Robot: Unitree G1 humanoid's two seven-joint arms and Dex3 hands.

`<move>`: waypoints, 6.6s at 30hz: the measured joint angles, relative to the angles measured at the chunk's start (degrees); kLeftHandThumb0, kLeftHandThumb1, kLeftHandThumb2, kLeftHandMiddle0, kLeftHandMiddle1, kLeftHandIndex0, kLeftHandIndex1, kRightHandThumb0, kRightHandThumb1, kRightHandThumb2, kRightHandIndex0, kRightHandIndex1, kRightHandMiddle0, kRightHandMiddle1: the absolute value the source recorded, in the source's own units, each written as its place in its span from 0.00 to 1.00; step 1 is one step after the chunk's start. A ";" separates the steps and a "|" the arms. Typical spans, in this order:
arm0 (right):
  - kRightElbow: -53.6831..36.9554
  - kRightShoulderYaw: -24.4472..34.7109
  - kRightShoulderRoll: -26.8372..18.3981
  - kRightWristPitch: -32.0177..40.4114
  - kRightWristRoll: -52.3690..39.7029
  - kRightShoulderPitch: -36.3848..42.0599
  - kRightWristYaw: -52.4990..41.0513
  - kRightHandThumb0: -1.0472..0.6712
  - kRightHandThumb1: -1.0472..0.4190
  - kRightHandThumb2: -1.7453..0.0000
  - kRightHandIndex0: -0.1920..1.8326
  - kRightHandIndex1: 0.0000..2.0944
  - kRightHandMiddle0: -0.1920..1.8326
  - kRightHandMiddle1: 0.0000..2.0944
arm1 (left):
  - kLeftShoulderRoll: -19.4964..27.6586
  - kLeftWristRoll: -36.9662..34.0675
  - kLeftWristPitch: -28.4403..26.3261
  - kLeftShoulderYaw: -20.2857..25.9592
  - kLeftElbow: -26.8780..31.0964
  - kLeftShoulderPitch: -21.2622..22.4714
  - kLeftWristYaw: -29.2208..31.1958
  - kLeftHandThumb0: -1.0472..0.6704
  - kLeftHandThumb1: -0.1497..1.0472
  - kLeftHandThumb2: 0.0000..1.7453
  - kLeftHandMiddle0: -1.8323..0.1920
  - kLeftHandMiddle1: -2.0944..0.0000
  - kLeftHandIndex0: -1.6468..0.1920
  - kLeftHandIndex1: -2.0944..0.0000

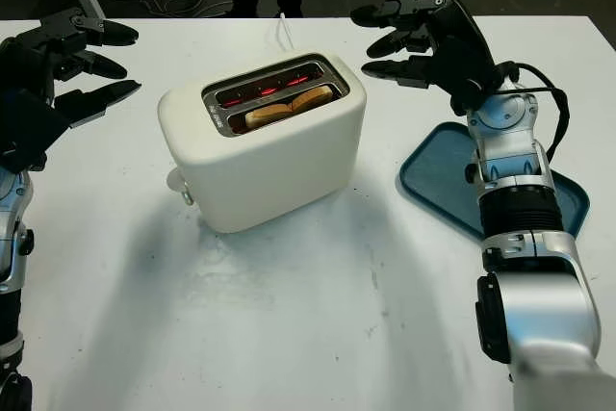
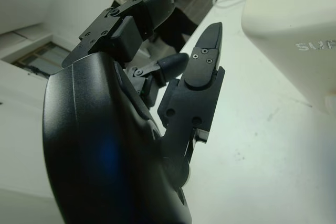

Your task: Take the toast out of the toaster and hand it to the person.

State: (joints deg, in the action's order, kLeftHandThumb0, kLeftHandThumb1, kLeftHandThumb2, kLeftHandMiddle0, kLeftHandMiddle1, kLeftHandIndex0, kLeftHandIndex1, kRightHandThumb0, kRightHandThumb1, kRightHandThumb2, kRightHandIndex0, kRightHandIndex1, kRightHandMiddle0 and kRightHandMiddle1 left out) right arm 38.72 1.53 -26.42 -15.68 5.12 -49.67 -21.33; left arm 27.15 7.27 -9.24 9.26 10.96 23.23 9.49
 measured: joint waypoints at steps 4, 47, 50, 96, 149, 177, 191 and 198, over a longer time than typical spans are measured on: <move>0.21 0.00 0.00 -0.34 0.00 -0.03 -0.02 0.56 0.19 1.00 0.43 0.35 0.54 0.00 | -0.01 -0.01 0.01 0.00 0.00 0.00 0.00 0.51 0.84 0.00 0.68 0.46 0.60 0.67; -0.70 -0.31 0.08 0.86 0.24 -0.05 0.16 0.54 0.20 1.00 0.44 0.33 0.54 0.00 | -0.50 -0.81 1.15 0.07 -1.36 0.84 0.04 0.49 0.83 0.00 0.69 0.42 0.62 0.63; -0.70 -0.32 0.08 0.85 0.24 -0.05 0.16 0.53 0.20 1.00 0.44 0.32 0.54 0.00 | -0.50 -0.79 1.57 0.07 -1.44 0.84 0.03 0.49 0.83 0.00 0.69 0.42 0.61 0.63; -0.70 -0.32 0.14 0.84 0.22 -0.05 0.10 0.54 0.20 1.00 0.44 0.34 0.55 0.00 | -0.85 -0.37 1.69 0.07 -1.27 0.84 0.02 0.51 0.84 0.00 0.69 0.42 0.63 0.61; -2.36 -0.61 0.16 1.50 0.63 -0.05 1.22 0.56 0.20 1.00 0.44 0.35 0.56 0.01 | -0.86 -0.07 1.23 0.07 -1.25 0.83 0.02 0.53 0.84 0.00 0.69 0.42 0.63 0.61; -1.78 -0.70 0.21 0.43 0.79 -0.05 2.22 0.56 0.20 1.00 0.44 0.32 0.56 0.01 | -1.06 -1.37 2.96 0.23 -1.88 0.83 0.02 0.54 0.85 0.00 0.68 0.41 0.59 0.59; -1.10 -0.71 0.21 -0.37 0.87 -0.05 2.93 0.56 0.20 1.00 0.45 0.29 0.56 0.00 | -2.17 -2.34 2.43 0.99 -1.72 0.82 0.02 0.57 0.85 0.00 0.70 0.39 0.67 0.43; -0.46 -0.47 0.52 -0.56 0.48 -0.05 2.93 0.59 0.19 1.00 0.46 0.30 0.56 0.00 | -2.17 -2.32 2.45 1.06 -1.72 0.78 0.03 0.55 0.85 0.00 0.69 0.40 0.66 0.47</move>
State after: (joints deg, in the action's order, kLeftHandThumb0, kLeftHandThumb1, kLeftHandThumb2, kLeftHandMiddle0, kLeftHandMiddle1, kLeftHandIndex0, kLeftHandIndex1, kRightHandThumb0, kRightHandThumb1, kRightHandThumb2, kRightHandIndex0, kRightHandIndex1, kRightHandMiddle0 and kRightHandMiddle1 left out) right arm 38.26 1.06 -25.90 -16.23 5.60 -49.72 -18.39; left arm 24.98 4.95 -6.78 10.32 9.25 24.02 9.51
